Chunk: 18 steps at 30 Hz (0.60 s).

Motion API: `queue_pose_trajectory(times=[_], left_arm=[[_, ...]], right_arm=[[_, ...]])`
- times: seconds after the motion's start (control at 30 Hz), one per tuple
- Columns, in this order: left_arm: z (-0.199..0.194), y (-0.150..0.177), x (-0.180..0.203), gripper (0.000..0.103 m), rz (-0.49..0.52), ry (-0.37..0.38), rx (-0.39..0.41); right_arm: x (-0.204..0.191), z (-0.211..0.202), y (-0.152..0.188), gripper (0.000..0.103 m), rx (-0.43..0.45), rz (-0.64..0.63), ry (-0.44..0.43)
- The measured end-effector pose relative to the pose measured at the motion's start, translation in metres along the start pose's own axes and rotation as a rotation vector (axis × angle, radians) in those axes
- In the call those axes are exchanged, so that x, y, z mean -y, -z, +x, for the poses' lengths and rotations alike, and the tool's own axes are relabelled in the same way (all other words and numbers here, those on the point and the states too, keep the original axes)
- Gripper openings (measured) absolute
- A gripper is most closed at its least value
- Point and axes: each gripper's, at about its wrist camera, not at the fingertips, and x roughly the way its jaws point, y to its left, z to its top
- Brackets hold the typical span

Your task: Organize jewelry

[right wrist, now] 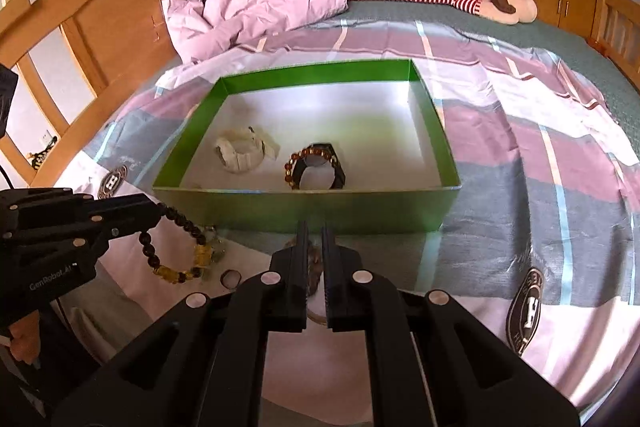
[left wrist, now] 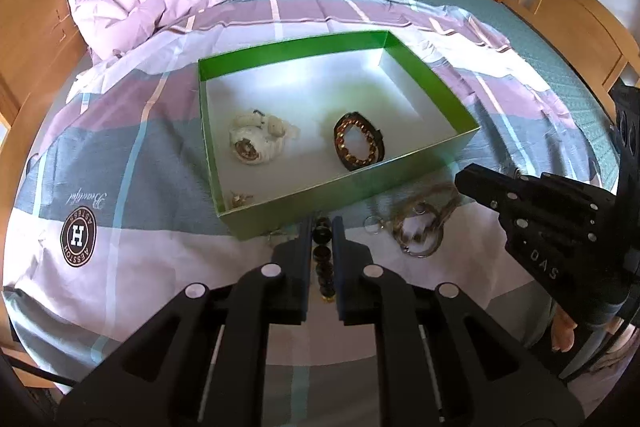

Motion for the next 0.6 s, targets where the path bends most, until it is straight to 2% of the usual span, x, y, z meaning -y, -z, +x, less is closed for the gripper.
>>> queue_pose_trajectory(times=[0.13, 0.6], left_arm=[[0.0083, 0.0029, 0.0015, 0.01, 0.005, -0.011, -0.025], [0.0117, 0.0029, 0.0008, 0.01, 0.002, -0.02, -0.03]], right_arm=[[-0.0019, 0.001, 0.0019, 0.007, -0.006, -0.016, 0.005], [0.0017, -0.0055, 0.0003, 0.007, 0.018, -0.006, 0.012]])
